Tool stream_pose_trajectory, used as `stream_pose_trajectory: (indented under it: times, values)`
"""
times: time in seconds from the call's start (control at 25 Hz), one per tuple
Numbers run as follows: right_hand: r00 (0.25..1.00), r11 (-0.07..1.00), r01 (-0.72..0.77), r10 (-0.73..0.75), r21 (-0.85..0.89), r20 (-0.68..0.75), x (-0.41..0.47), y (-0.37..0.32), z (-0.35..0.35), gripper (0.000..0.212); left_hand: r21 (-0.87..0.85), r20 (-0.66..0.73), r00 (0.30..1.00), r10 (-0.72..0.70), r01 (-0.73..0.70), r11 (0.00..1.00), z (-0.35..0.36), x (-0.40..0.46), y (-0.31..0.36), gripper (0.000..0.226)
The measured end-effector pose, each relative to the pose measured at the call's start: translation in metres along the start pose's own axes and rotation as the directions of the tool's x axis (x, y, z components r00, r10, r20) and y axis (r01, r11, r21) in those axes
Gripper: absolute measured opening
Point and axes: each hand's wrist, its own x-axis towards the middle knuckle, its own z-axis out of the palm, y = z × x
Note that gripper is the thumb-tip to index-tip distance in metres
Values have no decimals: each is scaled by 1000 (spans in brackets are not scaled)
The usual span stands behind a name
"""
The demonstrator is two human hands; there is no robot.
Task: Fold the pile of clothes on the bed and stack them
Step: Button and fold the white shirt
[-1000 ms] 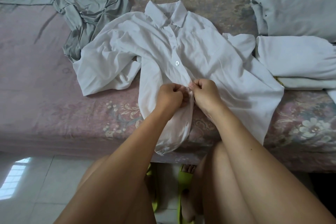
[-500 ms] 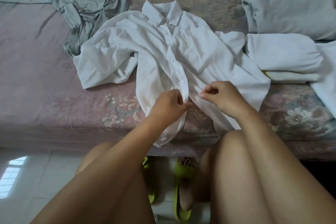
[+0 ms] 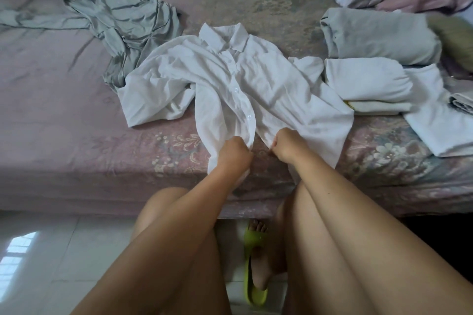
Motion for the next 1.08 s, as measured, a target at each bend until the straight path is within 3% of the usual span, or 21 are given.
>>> stream_pose_trajectory:
  times: [0.08, 0.16, 0.24, 0.48, 0.68, 0.84, 1.08]
  values:
    - [1000, 983, -28, 25, 181, 17, -1, -3, -3, 17, -262, 30, 998, -52, 58, 963, -10, -1, 4, 25]
    - [997, 873, -62, 29, 484, 76, -7, -7, -8, 29, -555, 120, 984, -134, 178, 813, -20, -2, 10, 21]
    - [991, 747, -110, 29, 656, 133, -12, -10, -12, 19, -691, 221, 962, -164, 272, 670, -28, -3, 13, 18]
    - [981, 570, -173, 23, 803, 195, -16, -16, -16, 13, -707, 350, 930, -113, 341, 620, -32, -4, 17, 16]
    - [973, 581, -190, 2, 792, 232, -16, -15, -20, 18, -704, 353, 927, -130, 355, 615, -32, -3, 20, 16]
    - [967, 520, -212, -14, 827, 256, -16, -15, -22, 18, -743, 339, 926, -168, 373, 555, -30, -2, 25, 14]
    - [964, 458, -230, -11, 859, 265, -14, -11, -23, 18, -757, 317, 938, -140, 339, 558, -28, -1, 24, 6]
